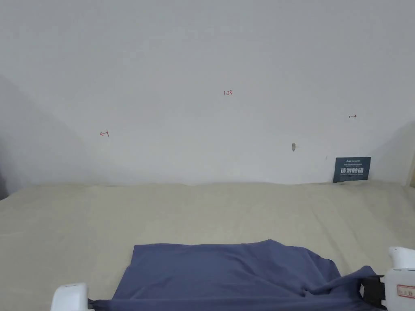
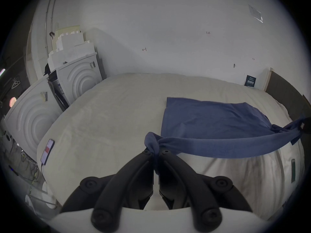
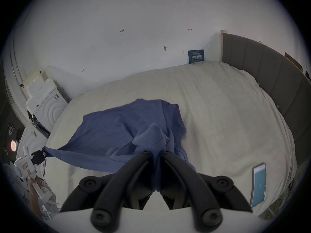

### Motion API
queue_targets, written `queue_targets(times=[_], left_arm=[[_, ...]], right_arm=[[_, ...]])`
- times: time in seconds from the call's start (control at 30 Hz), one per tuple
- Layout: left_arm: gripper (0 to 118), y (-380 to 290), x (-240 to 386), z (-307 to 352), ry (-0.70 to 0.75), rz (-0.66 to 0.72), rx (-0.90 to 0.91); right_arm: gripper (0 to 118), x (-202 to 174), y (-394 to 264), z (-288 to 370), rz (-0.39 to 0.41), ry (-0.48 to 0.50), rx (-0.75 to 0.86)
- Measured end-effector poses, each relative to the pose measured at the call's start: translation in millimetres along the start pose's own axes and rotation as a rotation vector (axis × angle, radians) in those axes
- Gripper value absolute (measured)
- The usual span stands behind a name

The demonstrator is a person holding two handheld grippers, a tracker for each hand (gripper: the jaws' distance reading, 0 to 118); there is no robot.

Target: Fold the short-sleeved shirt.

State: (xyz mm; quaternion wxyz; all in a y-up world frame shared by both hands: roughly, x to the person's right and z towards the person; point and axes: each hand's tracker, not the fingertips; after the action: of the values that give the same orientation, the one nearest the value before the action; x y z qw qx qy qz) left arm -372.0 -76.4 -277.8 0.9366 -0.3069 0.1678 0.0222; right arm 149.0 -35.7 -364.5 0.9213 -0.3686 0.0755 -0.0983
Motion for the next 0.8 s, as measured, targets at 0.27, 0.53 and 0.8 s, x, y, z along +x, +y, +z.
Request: queue_targets(times=[0.27, 0.53, 0.8], left_arm=[[3, -77.1, -26.8, 63.8, -0.001, -0.018, -0.038], [3, -142.9, -41.7, 93.8, 0.007, -0.024, -0.119], [5, -167.1, -40.2, 89.5, 0.018, -0.046, -0.165]], right_arm=[[9, 7.9, -90.0, 54.5, 0.036, -0.013, -0.073], [9, 14.8, -167.5, 63.8, 0.032, -0.042, -0.156], [10, 20.3, -207.4, 56.3, 0.024, -0.059, -0.202]])
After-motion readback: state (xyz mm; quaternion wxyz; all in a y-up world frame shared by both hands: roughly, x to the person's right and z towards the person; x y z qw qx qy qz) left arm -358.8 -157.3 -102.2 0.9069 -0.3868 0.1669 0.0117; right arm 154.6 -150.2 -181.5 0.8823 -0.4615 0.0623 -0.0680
